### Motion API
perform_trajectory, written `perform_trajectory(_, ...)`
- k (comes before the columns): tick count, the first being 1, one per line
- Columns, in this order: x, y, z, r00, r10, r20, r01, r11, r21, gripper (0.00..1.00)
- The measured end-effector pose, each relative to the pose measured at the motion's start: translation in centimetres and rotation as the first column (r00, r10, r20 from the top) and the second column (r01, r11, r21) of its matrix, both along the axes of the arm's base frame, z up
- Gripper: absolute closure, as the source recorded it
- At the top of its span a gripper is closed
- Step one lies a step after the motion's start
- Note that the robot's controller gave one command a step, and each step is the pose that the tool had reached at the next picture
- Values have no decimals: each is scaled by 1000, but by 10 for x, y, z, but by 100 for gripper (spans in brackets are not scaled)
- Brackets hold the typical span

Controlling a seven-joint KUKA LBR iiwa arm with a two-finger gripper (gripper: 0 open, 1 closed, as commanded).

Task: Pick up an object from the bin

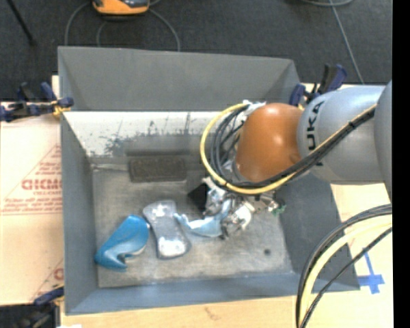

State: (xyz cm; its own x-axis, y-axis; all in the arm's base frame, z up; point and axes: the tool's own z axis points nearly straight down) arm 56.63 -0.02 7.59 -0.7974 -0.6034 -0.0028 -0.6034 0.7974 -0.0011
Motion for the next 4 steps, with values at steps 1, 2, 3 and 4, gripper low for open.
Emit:
perform_trajectory(1, -1, 0, 7, 1000, -1, -2, 1, 1000, 0, 100)
perform_trajectory(2, -2, 0, 18, 1000, -2, -5, 2, 1000, -1, 100)
perform_trajectory(3, -1, -1, 31, 1000, -3, -5, 3, 1000, -1, 100)
perform_trajectory(4, -1, -1, 41, 1000, -5, -5, 5, 1000, -1, 100)
